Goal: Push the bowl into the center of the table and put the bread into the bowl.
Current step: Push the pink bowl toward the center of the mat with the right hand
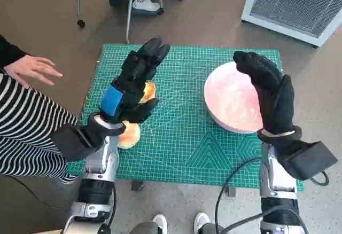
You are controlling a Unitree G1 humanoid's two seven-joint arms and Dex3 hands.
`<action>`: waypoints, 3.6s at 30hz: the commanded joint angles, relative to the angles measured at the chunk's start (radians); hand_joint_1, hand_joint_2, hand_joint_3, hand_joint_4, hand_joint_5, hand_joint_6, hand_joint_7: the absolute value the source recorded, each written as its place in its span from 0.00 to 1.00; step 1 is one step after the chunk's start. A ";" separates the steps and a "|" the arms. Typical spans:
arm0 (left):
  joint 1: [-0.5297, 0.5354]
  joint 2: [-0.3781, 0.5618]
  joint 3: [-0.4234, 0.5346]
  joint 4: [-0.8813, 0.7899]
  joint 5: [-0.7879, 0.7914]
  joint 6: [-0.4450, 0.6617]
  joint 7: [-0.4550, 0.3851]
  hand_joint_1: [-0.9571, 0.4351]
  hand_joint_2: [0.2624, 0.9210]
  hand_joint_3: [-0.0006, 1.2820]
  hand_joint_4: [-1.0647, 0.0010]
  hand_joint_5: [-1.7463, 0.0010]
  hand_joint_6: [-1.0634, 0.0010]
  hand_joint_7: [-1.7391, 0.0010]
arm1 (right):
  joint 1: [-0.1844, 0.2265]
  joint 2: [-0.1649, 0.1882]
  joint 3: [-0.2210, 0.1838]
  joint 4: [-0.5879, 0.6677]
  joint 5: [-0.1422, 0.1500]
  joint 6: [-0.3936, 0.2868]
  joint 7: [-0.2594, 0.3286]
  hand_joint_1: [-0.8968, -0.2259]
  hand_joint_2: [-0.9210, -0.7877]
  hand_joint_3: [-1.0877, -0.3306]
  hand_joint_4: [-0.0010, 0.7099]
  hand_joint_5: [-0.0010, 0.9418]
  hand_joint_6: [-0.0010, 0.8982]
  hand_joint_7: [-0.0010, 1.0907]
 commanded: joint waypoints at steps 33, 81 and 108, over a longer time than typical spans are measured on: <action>-0.033 0.020 0.017 0.006 -0.009 0.003 -0.013 0.19 1.00 0.35 0.94 0.89 1.00 0.77 | -0.013 -0.014 -0.010 0.026 0.017 0.012 0.020 0.22 0.00 0.46 0.25 0.00 0.04 0.47; -0.007 0.010 0.048 0.012 -0.074 -0.002 -0.055 0.23 1.00 0.34 0.96 0.91 1.00 0.80 | -0.239 -0.266 -0.313 0.908 0.007 -0.088 -0.160 0.31 0.00 0.28 0.10 0.00 0.00 0.41; 0.083 0.052 0.080 -0.070 -0.070 0.001 -0.024 0.23 1.00 0.32 0.94 0.94 1.00 0.79 | -0.341 -0.171 -0.371 1.032 0.058 0.128 -0.117 0.32 0.00 0.25 0.07 0.00 0.04 0.31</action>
